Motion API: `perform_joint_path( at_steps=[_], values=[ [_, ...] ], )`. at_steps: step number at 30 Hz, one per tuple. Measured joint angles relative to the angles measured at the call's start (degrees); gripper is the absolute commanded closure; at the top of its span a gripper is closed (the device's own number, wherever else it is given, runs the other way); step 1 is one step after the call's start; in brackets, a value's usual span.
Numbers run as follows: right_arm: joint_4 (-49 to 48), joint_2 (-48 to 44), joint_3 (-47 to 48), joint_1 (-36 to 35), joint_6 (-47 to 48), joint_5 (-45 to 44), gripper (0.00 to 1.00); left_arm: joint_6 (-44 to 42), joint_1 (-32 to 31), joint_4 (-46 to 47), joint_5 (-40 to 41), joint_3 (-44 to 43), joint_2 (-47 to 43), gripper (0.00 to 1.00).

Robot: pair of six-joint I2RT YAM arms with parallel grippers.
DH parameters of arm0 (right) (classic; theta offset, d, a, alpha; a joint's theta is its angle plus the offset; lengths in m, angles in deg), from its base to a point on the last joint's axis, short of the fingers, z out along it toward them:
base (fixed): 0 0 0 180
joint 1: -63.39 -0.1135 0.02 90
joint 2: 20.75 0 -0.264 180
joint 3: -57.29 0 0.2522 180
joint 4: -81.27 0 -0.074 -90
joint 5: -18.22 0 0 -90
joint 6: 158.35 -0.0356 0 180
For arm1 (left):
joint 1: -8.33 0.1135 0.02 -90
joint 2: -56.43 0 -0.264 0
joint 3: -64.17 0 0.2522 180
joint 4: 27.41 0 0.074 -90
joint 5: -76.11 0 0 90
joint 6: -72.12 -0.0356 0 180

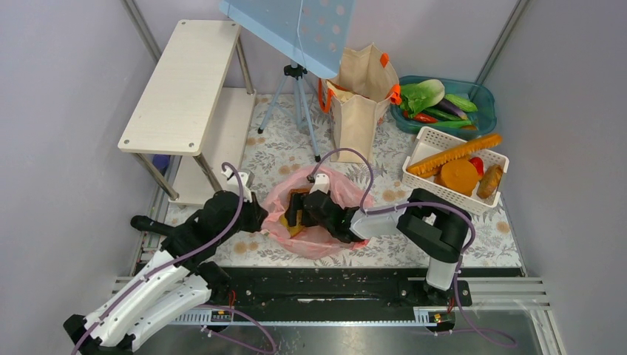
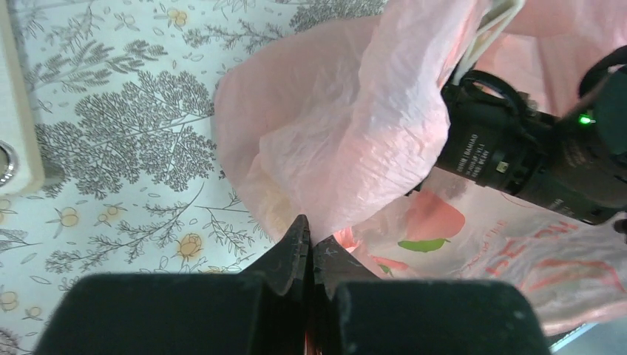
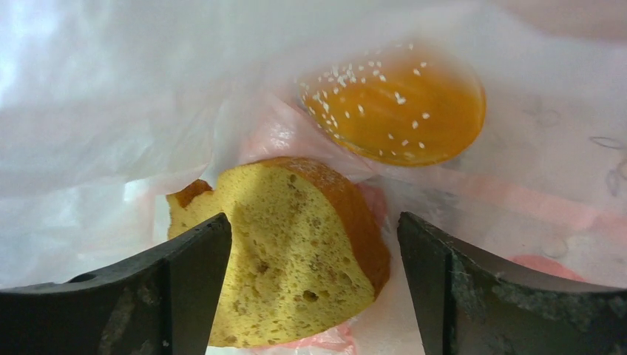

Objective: Untie the knot of the grocery bags and take out the mixed food

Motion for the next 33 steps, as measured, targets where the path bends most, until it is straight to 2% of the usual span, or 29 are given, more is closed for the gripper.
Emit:
perform_joint_path(
  at_steps=[3,7,12,14,18,23,27,33],
  values=[
    [-2.4,0.4,-0.3,0.7,-2.5,2.0,0.11,-1.4,0.0,-1.2,0.3,-2.4,-0.6,1.0],
    [-4.0,1.0,-0.4,1.1,-4.0,2.9,0.25,-3.0,0.0,-1.6,0.5,-3.8,-1.8,1.0],
    [-4.4,1.8,-0.7,1.1,-4.0,3.0,0.54,-4.0,0.0,-2.4,0.7,-3.8,-2.7,1.0],
    [-4.2,1.8,-0.7,1.1,-3.6,3.1,0.73,-4.2,0.0,-2.4,0.8,-3.8,-2.5,1.0],
    [-4.3,1.7,-0.8,1.1,-1.9,3.4,1.0,-4.7,0.0,-2.4,0.6,-3.9,-0.8,1.0],
    [-4.1,-3.1,-3.5,1.1,-0.2,3.2,1.0,-9.1,0.0,-2.9,-0.4,-7.8,6.3,1.0],
    [-1.5,-15.8,-5.9,1.1,3.8,1.6,1.0,-13.5,0.0,-2.6,-0.3,-12.0,11.7,1.0],
    [-0.4,-35.2,-6.1,1.1,10.5,-2.8,1.0,-19.9,0.0,-1.1,0.0,-13.0,14.3,1.0]
  ],
)
